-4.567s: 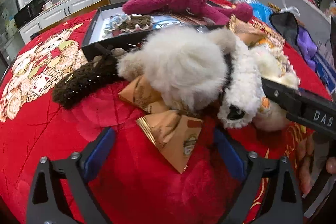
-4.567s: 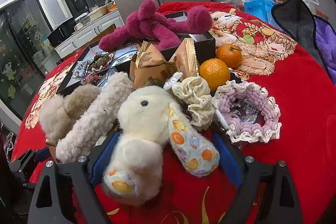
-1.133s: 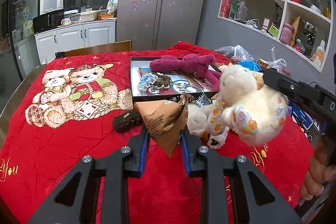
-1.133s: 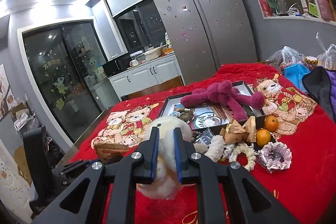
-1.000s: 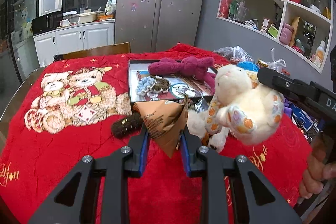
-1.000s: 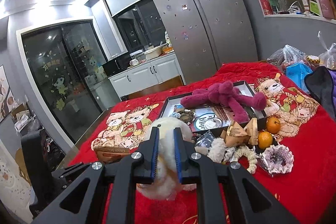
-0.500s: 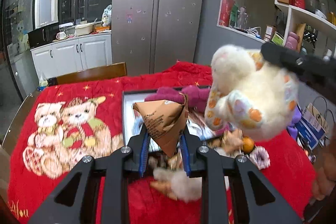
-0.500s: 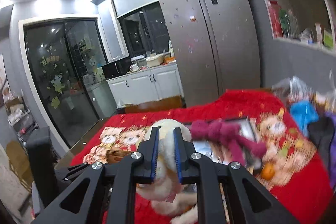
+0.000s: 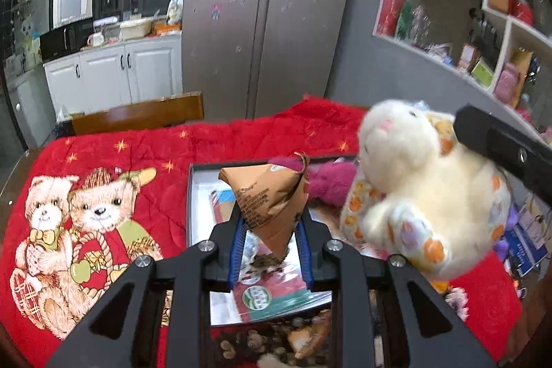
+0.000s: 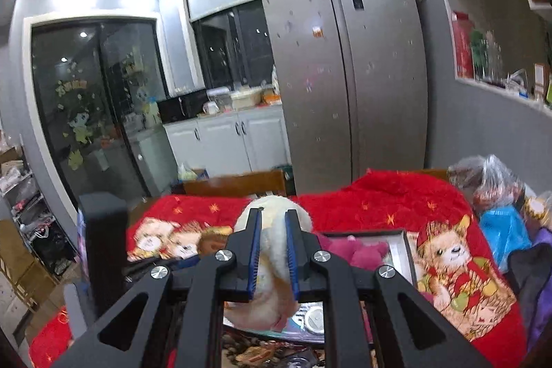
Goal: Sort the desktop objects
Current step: 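Lift the sweet and plush bunny and carry both over the open box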
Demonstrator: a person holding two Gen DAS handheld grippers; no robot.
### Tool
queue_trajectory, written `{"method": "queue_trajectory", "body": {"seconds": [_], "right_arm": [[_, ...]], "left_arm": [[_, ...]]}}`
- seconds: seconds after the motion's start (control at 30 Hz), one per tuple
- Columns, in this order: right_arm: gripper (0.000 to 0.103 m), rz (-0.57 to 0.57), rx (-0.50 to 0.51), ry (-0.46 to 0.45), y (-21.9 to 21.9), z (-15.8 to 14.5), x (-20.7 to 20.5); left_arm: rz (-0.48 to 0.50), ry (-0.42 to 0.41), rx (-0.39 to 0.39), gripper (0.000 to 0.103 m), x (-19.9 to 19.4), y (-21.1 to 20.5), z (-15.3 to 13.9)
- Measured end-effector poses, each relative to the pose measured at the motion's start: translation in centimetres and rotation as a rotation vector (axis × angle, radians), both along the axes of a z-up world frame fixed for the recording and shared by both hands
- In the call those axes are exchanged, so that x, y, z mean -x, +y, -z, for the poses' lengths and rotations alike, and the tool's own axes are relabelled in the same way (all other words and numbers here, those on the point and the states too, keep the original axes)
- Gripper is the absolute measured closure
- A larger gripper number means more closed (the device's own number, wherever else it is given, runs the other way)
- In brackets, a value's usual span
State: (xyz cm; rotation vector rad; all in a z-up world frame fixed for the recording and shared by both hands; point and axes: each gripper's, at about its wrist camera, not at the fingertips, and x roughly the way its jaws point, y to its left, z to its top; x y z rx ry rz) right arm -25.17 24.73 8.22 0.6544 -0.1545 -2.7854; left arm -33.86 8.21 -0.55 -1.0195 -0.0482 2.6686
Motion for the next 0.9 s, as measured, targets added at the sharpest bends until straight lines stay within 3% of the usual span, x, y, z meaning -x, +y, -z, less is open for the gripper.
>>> {"method": "queue_trajectory", "body": {"seconds": [0.13, 0.33, 0.43, 0.9], "right_arm": [[0.089, 0.002, 0.006, -0.060, 0.3, 2.8, 1.8], [0.089, 0.035, -0.069, -0.124, 0.4, 5.6, 4.2], [0.089, 0.023, -0.040, -0.179, 1.0, 6.9, 5.3], [0.089, 0.006, -0.038, -0.242, 0.8, 8.8, 6.5]], "left_arm": [[0.010, -0.050, 0.012, 0.076, 1.0, -0.2, 2.4], [0.002, -0.070, 0.039, 0.076, 1.6, -1.0, 4.2], [-0.004, -0.085, 0.028, 0.076, 1.9, -1.4, 4.6], [0.010, -0.131, 0.063, 0.076, 2.4, -1.2, 6.3]]}}
